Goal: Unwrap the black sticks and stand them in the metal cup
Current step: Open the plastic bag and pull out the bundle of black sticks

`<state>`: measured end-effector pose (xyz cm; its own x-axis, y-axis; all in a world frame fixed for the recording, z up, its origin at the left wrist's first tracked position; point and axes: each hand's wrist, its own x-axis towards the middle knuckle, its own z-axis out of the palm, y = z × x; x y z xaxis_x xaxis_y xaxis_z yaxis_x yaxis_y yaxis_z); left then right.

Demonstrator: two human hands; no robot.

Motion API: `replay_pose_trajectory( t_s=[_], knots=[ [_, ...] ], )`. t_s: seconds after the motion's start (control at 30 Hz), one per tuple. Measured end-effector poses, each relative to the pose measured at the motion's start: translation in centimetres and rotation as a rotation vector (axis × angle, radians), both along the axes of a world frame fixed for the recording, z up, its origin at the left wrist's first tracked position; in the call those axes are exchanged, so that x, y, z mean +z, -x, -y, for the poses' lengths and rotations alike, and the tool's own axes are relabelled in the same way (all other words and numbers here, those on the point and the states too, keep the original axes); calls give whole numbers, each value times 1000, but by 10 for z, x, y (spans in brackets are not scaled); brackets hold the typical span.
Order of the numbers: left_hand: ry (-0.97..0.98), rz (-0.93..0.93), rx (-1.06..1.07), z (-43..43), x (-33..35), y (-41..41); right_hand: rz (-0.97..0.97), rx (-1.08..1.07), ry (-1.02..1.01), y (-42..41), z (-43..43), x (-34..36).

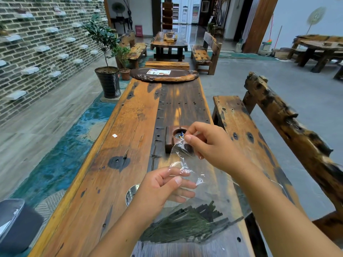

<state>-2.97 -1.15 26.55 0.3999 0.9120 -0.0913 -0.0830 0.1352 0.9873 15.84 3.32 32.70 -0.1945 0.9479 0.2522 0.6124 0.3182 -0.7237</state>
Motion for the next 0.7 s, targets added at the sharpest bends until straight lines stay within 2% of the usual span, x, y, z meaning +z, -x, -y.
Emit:
replay_pose_trajectory(
  t_s=[0.17, 0.3, 0.53, 0.7],
  knots=[
    [9, 5, 2, -3, 0, 0, -218, 67, 190, -5, 2, 3],
    [18, 5, 1, -4, -1, -1, -286, -33, 132, -7, 6, 0],
    [40, 30, 51, -6, -4, -3, 74, -239, -308, -13, 41, -24],
    [21, -1, 52, -6, -4, -4, 199, -264, -424, -12, 57, -49]
  ],
)
